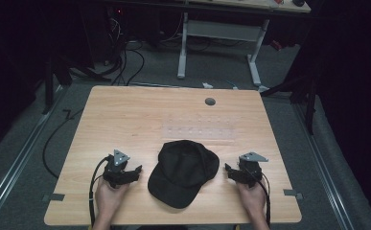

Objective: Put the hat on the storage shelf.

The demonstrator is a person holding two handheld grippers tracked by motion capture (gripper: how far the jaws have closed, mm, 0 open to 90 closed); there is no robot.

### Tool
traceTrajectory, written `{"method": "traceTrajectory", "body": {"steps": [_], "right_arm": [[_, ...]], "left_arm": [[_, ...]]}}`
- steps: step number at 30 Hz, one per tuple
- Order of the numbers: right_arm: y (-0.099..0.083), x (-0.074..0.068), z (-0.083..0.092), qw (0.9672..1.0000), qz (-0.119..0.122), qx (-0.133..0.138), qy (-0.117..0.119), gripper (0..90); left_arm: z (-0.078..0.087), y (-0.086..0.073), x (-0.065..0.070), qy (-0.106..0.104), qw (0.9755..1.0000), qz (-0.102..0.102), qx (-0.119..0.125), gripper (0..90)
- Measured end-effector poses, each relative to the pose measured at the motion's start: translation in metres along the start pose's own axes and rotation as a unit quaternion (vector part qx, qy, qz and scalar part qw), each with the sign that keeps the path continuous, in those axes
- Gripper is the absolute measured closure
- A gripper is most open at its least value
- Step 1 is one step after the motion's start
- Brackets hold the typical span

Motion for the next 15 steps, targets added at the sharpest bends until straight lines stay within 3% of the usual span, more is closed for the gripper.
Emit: {"method": "traceTrajectory", "body": {"steps": [15], "right_arm": [[0.0001,0.0,-0.0001,1.0,0.0,0.0,0.0,33.6]], "left_arm": [[0.0002,-0.0005,0.0002,-0.001,1.0,0.0,-0.001,28.0]]}}
Point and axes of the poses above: each handheld gripper's, and its own axes: z roughly backward along the jaws, y roughly out of its top, x roughly to its right, the point moved 7 cm from there along -z, roughly forward along the jaws, and after that the axes turned 12 degrees about -x, right-handed, at the moved point
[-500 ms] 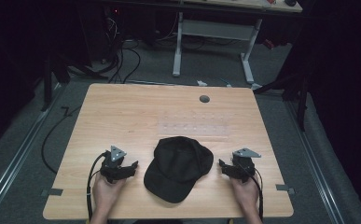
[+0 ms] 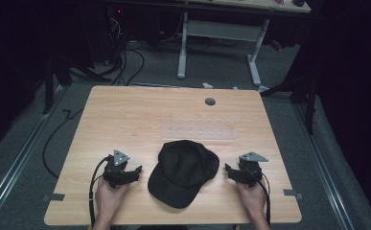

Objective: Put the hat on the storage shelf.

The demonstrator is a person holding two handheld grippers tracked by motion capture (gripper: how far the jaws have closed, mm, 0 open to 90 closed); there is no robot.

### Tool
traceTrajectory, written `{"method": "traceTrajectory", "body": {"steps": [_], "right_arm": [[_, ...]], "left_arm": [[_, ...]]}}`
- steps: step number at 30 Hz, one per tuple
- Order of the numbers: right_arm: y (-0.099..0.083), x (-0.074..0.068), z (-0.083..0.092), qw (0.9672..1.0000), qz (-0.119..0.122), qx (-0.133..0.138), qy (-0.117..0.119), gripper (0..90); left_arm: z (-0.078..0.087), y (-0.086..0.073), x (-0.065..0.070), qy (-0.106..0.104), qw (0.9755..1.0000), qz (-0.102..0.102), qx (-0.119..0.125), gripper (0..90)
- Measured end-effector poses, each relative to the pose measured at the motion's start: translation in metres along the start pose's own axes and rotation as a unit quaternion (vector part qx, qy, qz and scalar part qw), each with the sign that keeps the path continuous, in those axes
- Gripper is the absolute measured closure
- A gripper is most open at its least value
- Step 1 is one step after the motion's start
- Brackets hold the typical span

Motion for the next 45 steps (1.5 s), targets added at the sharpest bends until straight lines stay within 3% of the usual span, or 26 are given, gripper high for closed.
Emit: {"method": "traceTrajectory", "body": {"steps": [17,27,34,45], "right_arm": [[0.0,0.0,0.0,1.0,-0.005,0.0,-0.003,33.8],[-0.003,0.001,0.004,0.9998,-0.018,0.005,-0.005,38.9],[-0.004,0.0,0.014,0.9994,-0.024,0.024,0.008,38.9],[-0.008,-0.012,0.034,0.9971,-0.03,0.048,0.05,36.2]], "left_arm": [[0.0,0.0,0.0,0.0,1.0,-0.001,0.0,27.4],[0.0,0.0,0.0,0.0,1.0,0.0,0.0,27.4],[0.0,0.0,0.0,-0.001,1.0,0.0,0.0,27.4],[0.0,0.0,0.0,0.0,1.0,0.0,0.0,27.4]]}}
Point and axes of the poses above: each handheld gripper's, and its own axes: z roughly backward along the jaws, y roughly out of its top, x roughly to its right, the point moved 7 cm from there along -z, roughly forward along the jaws, and after that the axes turned 12 degrees about -x, right-handed, at the moved point
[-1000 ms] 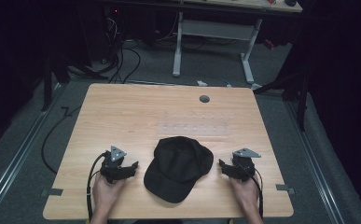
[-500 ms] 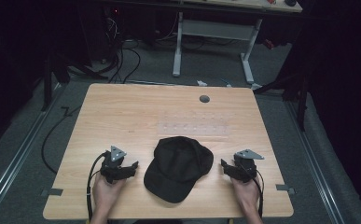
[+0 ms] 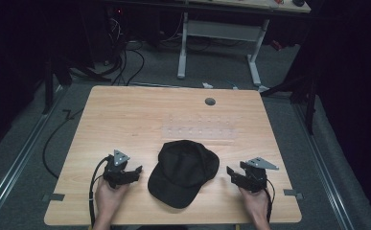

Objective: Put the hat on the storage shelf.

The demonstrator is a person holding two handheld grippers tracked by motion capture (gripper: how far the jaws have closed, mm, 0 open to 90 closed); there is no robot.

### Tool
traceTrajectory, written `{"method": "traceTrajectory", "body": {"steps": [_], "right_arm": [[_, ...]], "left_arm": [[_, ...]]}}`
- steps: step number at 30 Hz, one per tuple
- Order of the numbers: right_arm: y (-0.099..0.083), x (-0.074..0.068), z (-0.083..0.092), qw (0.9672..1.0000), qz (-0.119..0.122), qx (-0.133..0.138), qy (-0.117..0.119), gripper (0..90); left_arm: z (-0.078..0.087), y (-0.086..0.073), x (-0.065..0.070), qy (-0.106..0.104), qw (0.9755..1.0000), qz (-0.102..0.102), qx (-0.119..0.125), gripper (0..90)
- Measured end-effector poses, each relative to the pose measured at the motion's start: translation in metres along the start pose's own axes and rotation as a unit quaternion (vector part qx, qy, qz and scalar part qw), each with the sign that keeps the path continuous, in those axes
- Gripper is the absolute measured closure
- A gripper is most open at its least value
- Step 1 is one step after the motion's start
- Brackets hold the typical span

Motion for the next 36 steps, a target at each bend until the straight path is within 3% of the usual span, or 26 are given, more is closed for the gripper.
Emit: {"method": "traceTrajectory", "body": {"steps": [5,16,36], "right_arm": [[0.003,-0.007,0.006,0.9999,0.002,0.009,0.015,35.9],[0.016,-0.03,0.019,0.9984,0.032,0.03,0.036,32.6],[0.045,-0.065,0.019,0.9946,0.072,0.038,0.065,29.1]], "left_arm": [[0.0,0.0,0.0,0.0,1.0,0.0,0.0,27.4],[0.0,0.0,0.0,0.0,1.0,0.0,0.0,27.4],[0.0,0.0,0.0,0.0,1.0,0.0,0.0,27.4]]}}
Point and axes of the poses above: each handheld gripper's, and its own axes: z roughly backward along the jaws, y roughly out of its top, x roughly to its right, the point moved 7 cm from there along -z, roughly forward along the jaws, and after that the axes turned 12 degrees about -x, right-handed, at the moved point
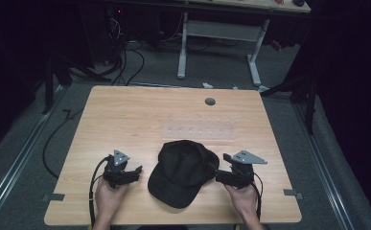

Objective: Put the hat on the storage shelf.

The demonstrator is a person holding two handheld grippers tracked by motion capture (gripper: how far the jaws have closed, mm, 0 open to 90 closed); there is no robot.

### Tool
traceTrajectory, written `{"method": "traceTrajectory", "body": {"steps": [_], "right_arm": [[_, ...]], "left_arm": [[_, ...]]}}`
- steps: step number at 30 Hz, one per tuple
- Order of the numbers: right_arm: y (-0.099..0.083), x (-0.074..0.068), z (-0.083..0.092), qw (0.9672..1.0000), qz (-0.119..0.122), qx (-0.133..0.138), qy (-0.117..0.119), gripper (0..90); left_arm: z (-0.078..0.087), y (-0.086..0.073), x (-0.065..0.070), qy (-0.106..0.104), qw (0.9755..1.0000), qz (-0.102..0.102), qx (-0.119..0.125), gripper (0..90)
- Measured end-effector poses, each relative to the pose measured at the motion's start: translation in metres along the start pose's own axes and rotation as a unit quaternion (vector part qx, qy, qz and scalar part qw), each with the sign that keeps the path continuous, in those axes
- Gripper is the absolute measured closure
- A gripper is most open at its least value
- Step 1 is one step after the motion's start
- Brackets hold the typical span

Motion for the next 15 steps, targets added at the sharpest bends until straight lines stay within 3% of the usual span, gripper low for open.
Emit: {"method": "traceTrajectory", "body": {"steps": [15], "right_arm": [[0.023,-0.01,-0.018,0.9998,0.006,-0.006,0.018,27.4]], "left_arm": [[0.0,0.0,0.0,0.0,1.0,-0.001,0.0,27.4]]}}
Point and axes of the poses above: each handheld gripper's, and its own axes: z roughly backward along the jaws, y roughly out of its top, x roughly to its right, the point moved 7 cm from there along -z, roughly forward along the jaws, and after that the axes turned 12 degrees about -x, right-handed, at the moved point
